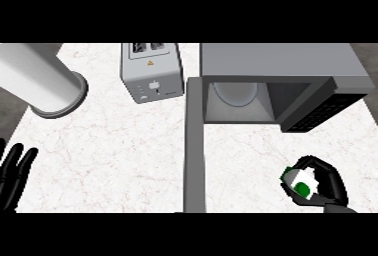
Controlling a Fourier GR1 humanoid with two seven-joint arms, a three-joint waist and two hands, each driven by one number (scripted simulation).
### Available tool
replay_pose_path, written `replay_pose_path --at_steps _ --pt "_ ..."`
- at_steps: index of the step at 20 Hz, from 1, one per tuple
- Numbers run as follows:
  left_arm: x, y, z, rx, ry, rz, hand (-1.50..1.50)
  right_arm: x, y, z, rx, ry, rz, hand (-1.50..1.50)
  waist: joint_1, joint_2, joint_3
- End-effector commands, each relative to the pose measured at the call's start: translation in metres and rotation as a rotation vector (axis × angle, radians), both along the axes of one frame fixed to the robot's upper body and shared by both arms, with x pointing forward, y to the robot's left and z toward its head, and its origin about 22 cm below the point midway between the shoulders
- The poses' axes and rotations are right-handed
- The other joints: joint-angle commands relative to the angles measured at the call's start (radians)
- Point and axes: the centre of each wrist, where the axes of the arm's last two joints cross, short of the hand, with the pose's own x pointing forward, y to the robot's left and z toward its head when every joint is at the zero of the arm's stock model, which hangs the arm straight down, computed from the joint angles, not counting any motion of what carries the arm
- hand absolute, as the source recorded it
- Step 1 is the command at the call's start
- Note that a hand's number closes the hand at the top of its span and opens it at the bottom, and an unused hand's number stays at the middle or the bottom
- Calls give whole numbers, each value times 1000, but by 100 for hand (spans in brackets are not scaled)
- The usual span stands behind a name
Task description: Pick up the milk, place it into the microwave and close the microwave
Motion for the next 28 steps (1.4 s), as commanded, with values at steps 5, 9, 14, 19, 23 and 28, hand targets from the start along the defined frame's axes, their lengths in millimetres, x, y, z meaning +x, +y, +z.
replay_pose_path --at_steps 5,9,14,19,23,28 --pt "-7 -1 -9 6 10 12 -150 -31 82 -20 137 -167 73 150 -14 -4 -2" --pt "-12 16 13 -6 14 29 -150 -18 93 15 103 -162 62 150 -14 -3 -3" --pt "-5 17 -18 -30 42 30 -150 -9 124 47 91 -200 11 150 -9 -1 -2" --pt "-9 25 -12 -27 30 13 -150 31 142 96 -8 -210 16 150 -4 -1 -2" --pt "6 43 0 1 41 25 -150 62 184 103 -102 -192 4 150 3 3 -1" --pt "12 35 -3 3 29 27 -150 111 188 130 -185 -108 -85 150 2 3 -1"
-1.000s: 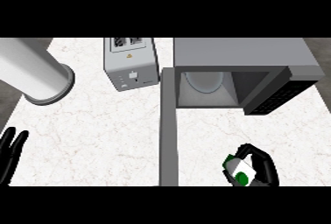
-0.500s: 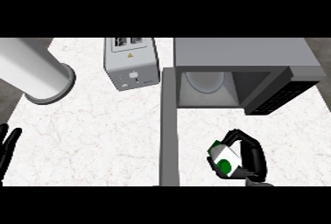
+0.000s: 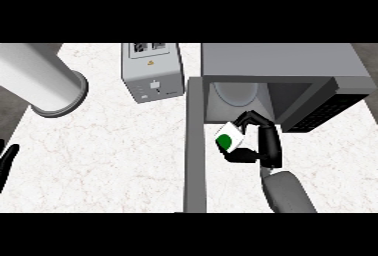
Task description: Pick up the milk, place it into the microwave and close the microwave
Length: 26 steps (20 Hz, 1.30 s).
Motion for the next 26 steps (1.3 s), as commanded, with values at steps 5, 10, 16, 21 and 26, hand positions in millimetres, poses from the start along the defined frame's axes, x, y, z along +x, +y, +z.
replay_pose_path --at_steps 5,10,16,21,26 --pt "2 10 5 12 2 -19 -150 67 -11 13 -130 67 -133 150 8 4 1" --pt "4 6 -4 -8 -13 -41 -150 108 -24 34 -190 81 -169 150 29 12 1" --pt "17 -5 -3 -4 2 -64 -150 124 -39 45 -268 83 -345 150 50 27 3" --pt "12 4 -11 23 3 -61 -150 138 -43 68 -378 -39 -515 150 67 27 2" --pt "14 -6 -9 37 3 -62 -150 140 -47 67 -546 14 -416 -150 90 38 2"
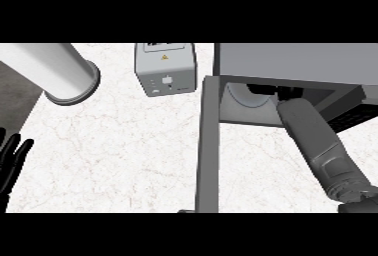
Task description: Pick up the milk, place it into the microwave and close the microwave
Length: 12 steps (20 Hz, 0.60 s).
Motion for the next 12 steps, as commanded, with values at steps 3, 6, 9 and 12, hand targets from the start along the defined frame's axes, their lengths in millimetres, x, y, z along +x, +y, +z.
replay_pose_path --at_steps 3,6,9,12 --pt "9 5 4 22 -17 11 -150 4 0 3 -84 69 63 -150 8 8 1" --pt "4 2 -2 41 -6 -5 -150 6 22 4 -106 109 106 -150 9 2 0" --pt "13 3 -1 44 10 -6 -150 12 29 15 -54 94 131 -150 5 6 0" --pt "6 -8 8 55 -27 -24 -150 8 37 7 -51 79 108 -150 18 8 2"
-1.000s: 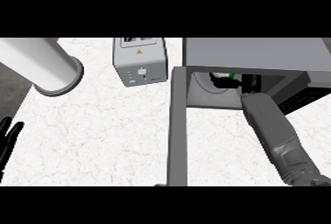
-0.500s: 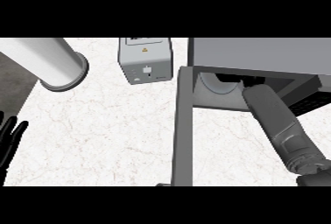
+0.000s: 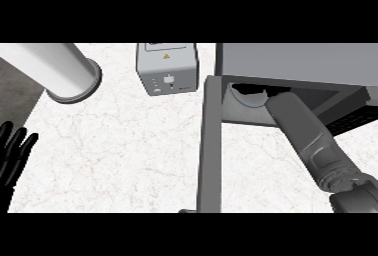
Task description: Pick up the milk, place it into the microwave and close the microwave
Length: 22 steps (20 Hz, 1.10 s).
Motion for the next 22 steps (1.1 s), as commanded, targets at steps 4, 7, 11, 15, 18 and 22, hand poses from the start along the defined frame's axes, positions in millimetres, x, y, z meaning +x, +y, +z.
replay_pose_path --at_steps 4,7,11,15,18,22 --pt "-7 0 -5 28 5 17 -150 -2 11 -4 47 -28 -29 -150 -18 -10 -1" --pt "-13 2 -2 33 8 5 -150 3 -6 7 52 -26 -57 -150 -15 -10 -1" --pt "-5 -4 -4 39 11 11 -150 3 -9 7 69 -68 -100 -150 -24 -9 0" --pt "-14 0 1 41 10 10 -150 9 -33 23 62 -101 -91 -150 -30 -15 -1" --pt "-10 -10 0 24 23 5 -150 6 -32 16 73 -113 -125 -150 -38 -15 -1" --pt "-19 -10 5 33 31 2 -150 8 -59 26 60 -134 -131 -150 -34 -16 -1"
